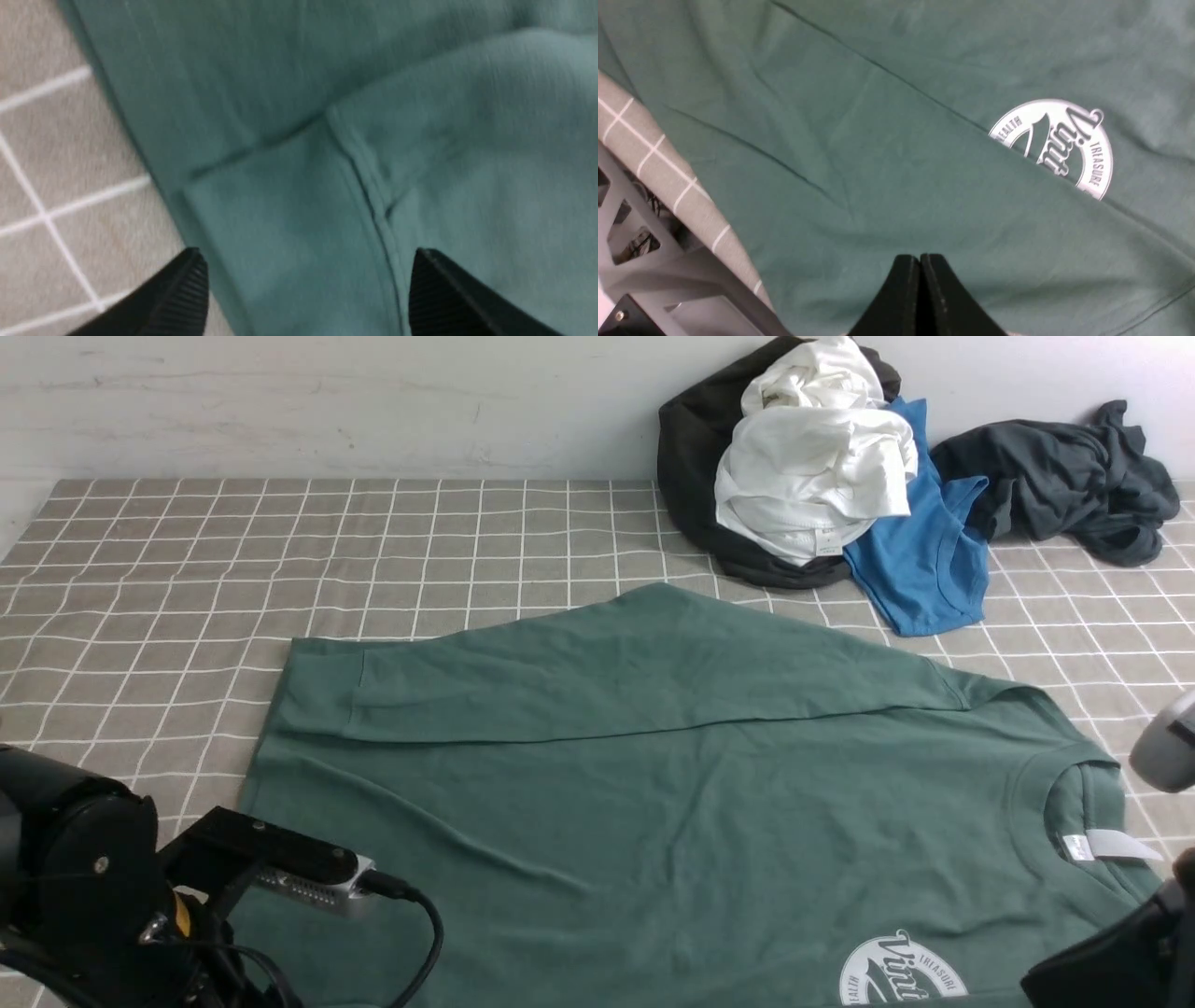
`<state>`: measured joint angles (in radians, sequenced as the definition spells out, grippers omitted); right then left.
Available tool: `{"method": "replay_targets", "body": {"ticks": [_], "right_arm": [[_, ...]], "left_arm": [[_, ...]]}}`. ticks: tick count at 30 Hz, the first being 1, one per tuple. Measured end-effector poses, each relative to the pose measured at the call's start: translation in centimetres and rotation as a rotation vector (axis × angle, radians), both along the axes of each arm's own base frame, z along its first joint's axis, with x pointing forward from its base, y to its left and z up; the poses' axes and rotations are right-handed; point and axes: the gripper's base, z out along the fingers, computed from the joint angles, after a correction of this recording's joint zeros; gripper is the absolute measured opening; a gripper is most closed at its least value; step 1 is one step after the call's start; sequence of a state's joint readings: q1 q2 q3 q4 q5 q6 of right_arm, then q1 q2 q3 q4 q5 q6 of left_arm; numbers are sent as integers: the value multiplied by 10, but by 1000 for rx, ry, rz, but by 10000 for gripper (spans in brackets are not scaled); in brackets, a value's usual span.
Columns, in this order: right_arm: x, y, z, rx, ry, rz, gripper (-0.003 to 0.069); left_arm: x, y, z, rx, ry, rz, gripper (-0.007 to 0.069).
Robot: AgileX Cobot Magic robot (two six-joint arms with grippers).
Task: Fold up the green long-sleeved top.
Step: Use the left arm to clamp the cuff closest to it
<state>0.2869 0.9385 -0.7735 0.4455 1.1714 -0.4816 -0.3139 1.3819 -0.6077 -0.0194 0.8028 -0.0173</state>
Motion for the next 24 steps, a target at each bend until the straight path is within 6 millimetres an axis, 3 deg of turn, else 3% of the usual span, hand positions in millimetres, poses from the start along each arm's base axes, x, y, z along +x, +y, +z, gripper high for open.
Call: {"method": "replay_targets", "body": {"ticks": [13,17,24], "right_arm": [[4,0,2,10,-48,-19,-14],[4,1,2,10,-48,-14,-14],[2,0,-12,1,-16,-24,-14]], "left_arm": [[10,-5,-25,1,55,18,541],[10,-6,-26,-6,60,26,467],[10,-7,-26,-15,64,36,221]]}}
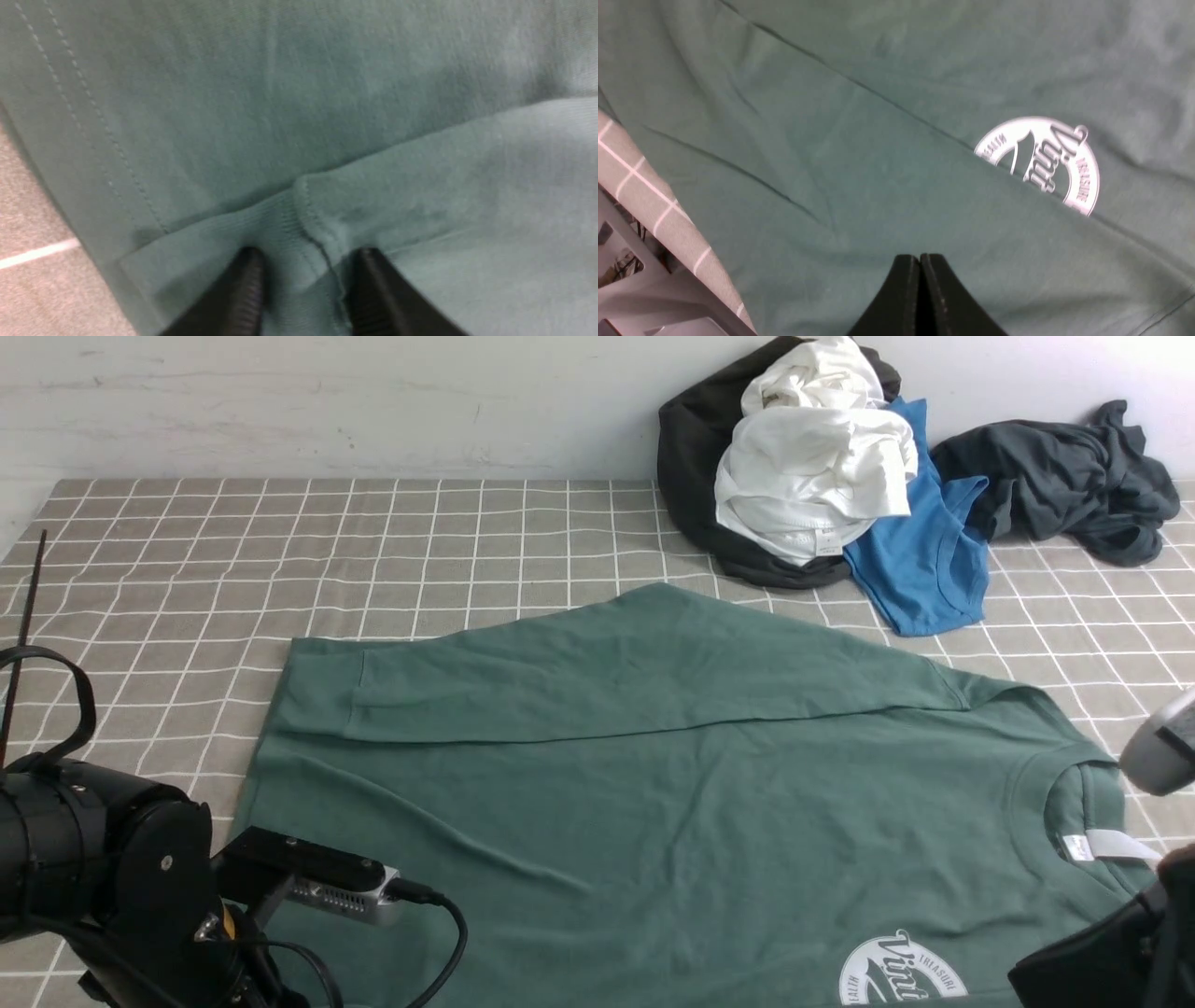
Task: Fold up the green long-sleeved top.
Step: Use the left arm to clamp the cuff closest to it, then use the left arm to drag and place the cuff at the centered position on the left edge of the fabric
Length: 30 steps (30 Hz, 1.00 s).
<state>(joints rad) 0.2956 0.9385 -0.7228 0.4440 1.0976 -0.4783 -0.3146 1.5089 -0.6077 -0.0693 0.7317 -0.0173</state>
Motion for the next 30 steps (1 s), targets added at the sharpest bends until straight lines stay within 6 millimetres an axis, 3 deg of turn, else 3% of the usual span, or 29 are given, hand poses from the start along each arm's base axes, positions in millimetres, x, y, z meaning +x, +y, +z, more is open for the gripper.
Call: {"method": "replay_targets", "body": {"ticks": [7,16,22,30], "right_arm": [[-1,0,-5,-3,10,-3,-14],[0,0,-4,-2,5,-5,-14],[2,0,-3,7,-22,-18,-14],[4,0,-3,10,-42,-27,-14]], "left_arm": [[0,0,0,-2,1,2,31],[-7,2,23,-28,-73,-3,23],[-3,0,71,-62,-186,-42,23],[35,-9,131,-42,-307,-129,23]]}}
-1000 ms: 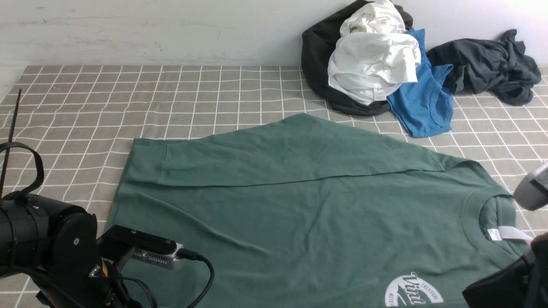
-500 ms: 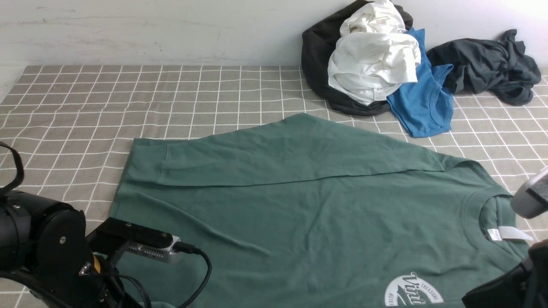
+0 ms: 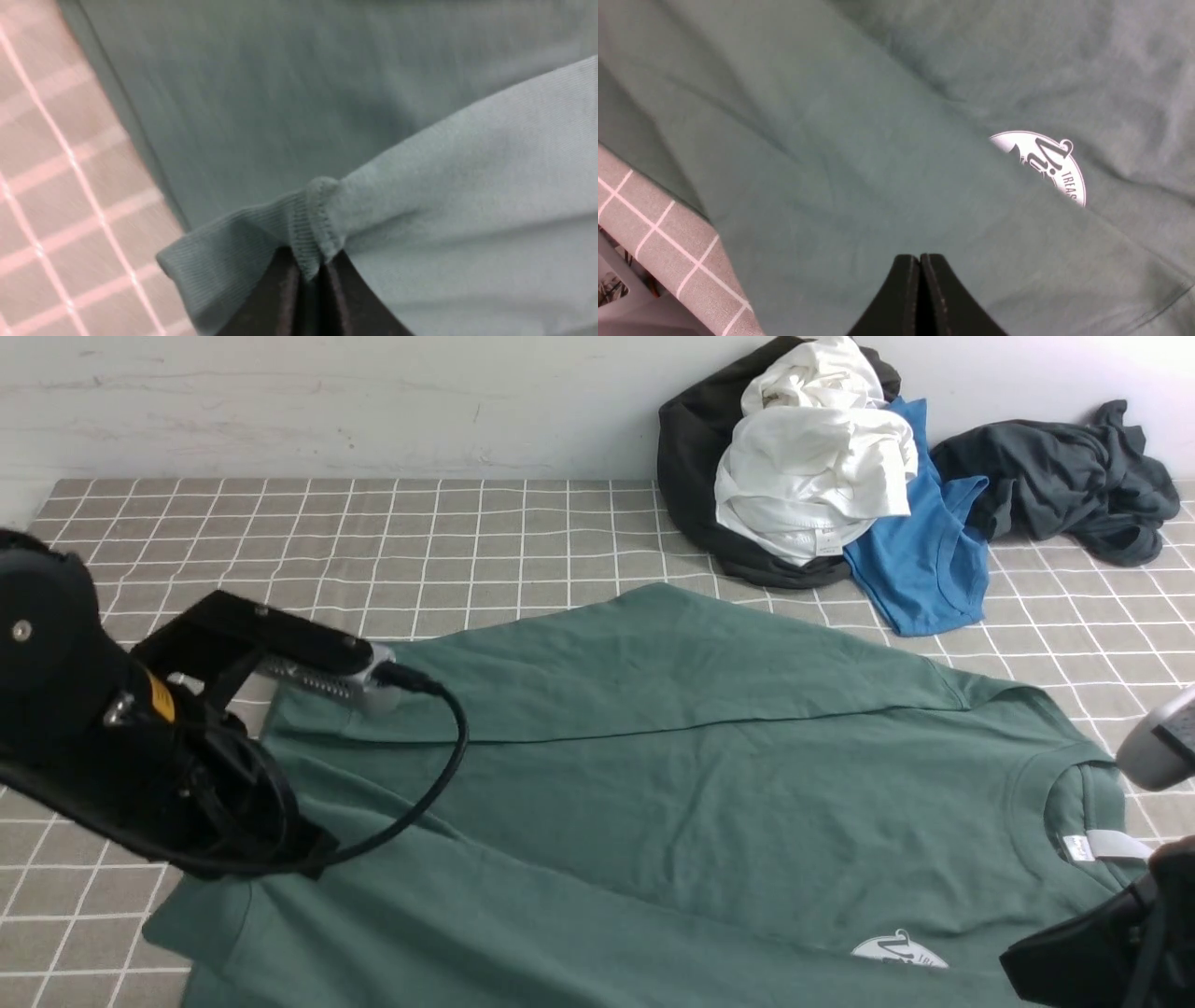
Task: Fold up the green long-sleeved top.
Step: Use the left arm to drag and place the cuff at the centered position on the left edge of the fabric, then use the left arm to clamp the cuff farthest from it
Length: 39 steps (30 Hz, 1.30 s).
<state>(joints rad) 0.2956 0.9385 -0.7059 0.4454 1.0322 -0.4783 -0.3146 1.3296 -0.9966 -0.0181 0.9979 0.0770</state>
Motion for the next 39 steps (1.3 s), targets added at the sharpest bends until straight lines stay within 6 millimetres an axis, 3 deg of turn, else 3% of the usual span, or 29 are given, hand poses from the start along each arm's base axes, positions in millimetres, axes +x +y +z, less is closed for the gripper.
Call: {"method": "replay_targets", "body": {"ticks": [4,7,10,14,17,22,26,29,34,37,39], "right_arm": [[0,-1,0,-15,-5,2,-14],[0,-1,-1,-20,-7,3,-14],[0,-2,-1,-24,-8,3,-14],[0,-3,-1,-38,-9,5,-14],[1,-4,-2,-46,-5,-7,-14],[2,-7,-3,-81,-3,-35,-14],[4,-10,1,-104,-15,-60,-14],[7,-11,10,-112,-46,-76,-14],[11,-12,20,-123,-97,-86,-14],[12,-12,21,-121,-116,-91,-14],[15,-12,20,-122,-112,-92,-14]], "left_arm": [[24,-5,-1,43,-1,-11,23],[39,-9,-14,65,40,-14,23],[59,-13,-42,106,93,-22,23],[72,-15,-64,136,108,-6,29],[79,-16,-76,145,106,14,55],[88,-12,-90,163,117,37,173],[97,-3,-88,162,119,78,302],[111,4,-73,140,78,117,382],[139,20,-41,38,-20,213,424],[155,29,-36,-10,-45,248,426],[173,36,-42,-45,-44,279,426]]}}
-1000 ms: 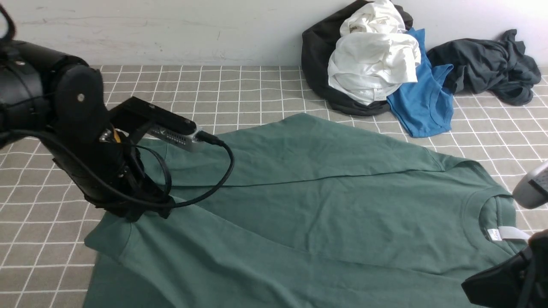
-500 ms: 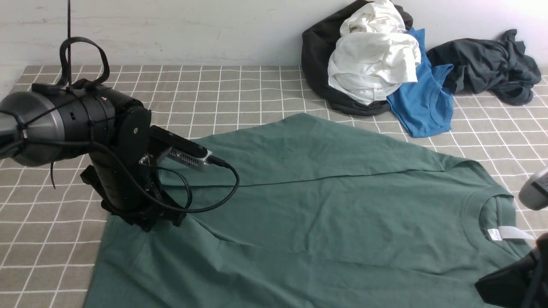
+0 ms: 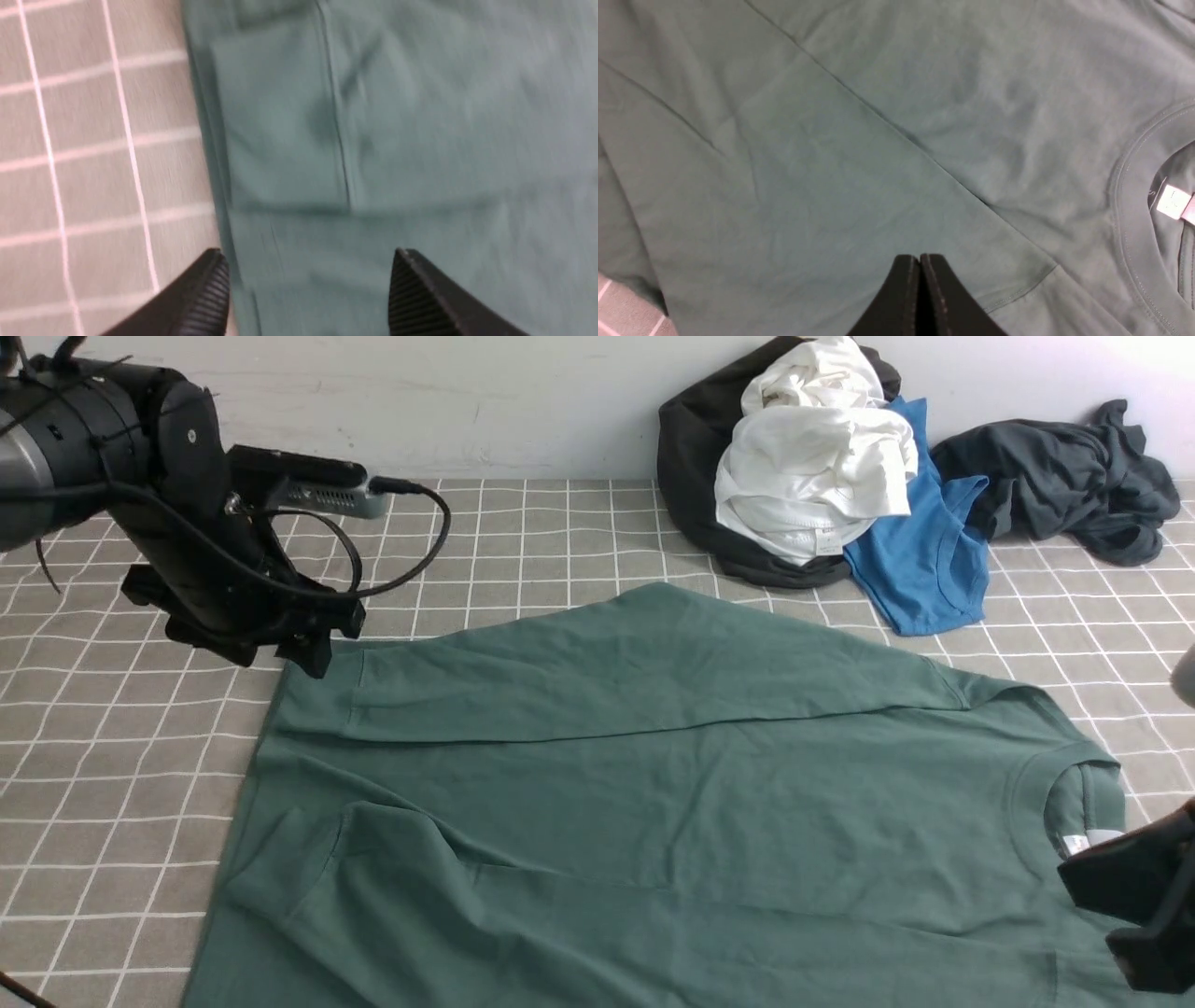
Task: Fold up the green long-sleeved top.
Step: Use the left arm to clamp the cuff farthest from it
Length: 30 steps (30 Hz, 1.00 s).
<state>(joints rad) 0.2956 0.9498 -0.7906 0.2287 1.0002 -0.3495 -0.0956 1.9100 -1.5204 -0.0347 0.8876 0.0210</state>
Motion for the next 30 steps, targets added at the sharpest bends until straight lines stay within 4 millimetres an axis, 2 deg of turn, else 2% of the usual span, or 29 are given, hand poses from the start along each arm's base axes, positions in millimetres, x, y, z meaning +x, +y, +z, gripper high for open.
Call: {"method": "replay_targets", "body": {"ticks": [6,7,8,12,15,18,20,21,23,24,26,30], "right_arm": [[6,2,-7,1,52,-23,-14],[6,2,-7,1,55,-23,-14],[6,2,-8,1,61,-26,-14],[4,2,-8,3,84,-35,-14],[4,2,-9,3,93,-37,-14],[4,2,-9,8,97,-43,-14],[4,2,-9,12,98,-49,-14],[4,2,-9,12,98,-49,-14],[4,2,-8,18,90,-56,-14],[5,2,-8,18,90,-56,-14],[5,2,-8,20,83,-58,-14],[5,2,-8,21,81,-58,-14]], "left_arm": [[32,10,-36,-20,47,39,426],[33,10,-38,-20,49,39,426],[39,11,-48,-18,64,42,426],[49,14,-68,-16,92,50,426],[51,14,-74,-16,102,51,422],[51,14,-78,-15,112,50,378],[51,14,-78,-15,111,49,305],[51,14,-78,-15,111,49,300],[51,15,-79,-15,112,51,213],[51,15,-79,-15,113,51,213],[52,17,-81,-13,119,50,138],[52,18,-83,-9,129,41,64]]}}
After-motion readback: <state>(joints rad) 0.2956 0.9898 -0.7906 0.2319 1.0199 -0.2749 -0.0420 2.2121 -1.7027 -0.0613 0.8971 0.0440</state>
